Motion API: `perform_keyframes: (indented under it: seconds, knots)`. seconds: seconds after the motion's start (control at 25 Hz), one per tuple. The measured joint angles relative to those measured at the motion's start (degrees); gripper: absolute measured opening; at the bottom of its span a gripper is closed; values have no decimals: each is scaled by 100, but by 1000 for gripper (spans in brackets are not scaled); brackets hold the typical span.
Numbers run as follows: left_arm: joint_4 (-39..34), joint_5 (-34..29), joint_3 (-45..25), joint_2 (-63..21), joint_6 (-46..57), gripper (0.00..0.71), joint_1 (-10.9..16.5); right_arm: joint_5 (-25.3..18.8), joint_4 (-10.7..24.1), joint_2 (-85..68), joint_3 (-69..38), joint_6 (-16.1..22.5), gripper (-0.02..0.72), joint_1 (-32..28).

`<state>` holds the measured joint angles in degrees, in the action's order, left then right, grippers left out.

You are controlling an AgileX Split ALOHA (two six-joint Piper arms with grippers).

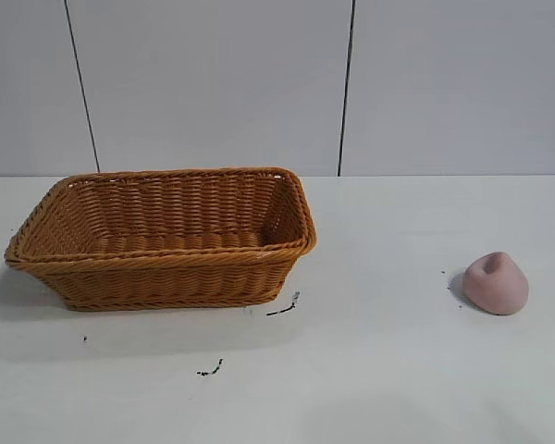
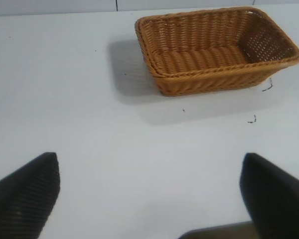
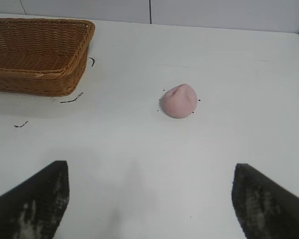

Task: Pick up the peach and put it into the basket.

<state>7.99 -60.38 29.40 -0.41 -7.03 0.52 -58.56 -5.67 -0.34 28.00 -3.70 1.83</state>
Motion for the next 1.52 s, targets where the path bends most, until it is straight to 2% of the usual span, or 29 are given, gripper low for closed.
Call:
perform_keyframes:
  seconds: [0.4, 0.48, 0.6, 0.72, 0.84, 1.16, 1.36, 1.44, 1.52]
  knots:
    - [0, 0, 0, 0, 0, 694, 0, 29, 0, 0, 7, 0, 613, 0]
    - [0, 0, 0, 0, 0, 694, 0, 264, 0, 0, 88, 0, 613, 0]
    - [0, 0, 0, 0, 0, 694, 0, 912, 13, 357, 357, 7, 610, 0]
    - [0, 0, 0, 0, 0, 694, 0, 1201, 86, 1494, 693, 24, 610, 0]
    - [0, 0, 0, 0, 0, 694, 0, 1237, 113, 2973, 1176, 28, 610, 0]
    - [0, 0, 0, 0, 0, 694, 0, 744, 113, 6991, 2934, 41, 610, 0]
    - [0, 0, 0, 0, 0, 694, 0, 363, 113, 8735, 3813, 46, 610, 0]
    - [0, 0, 0, 0, 0, 694, 0, 418, 135, 9307, 4009, 46, 610, 0]
    - [0, 0, 0, 0, 0, 694, 0, 672, 191, 9741, 4059, 46, 610, 0]
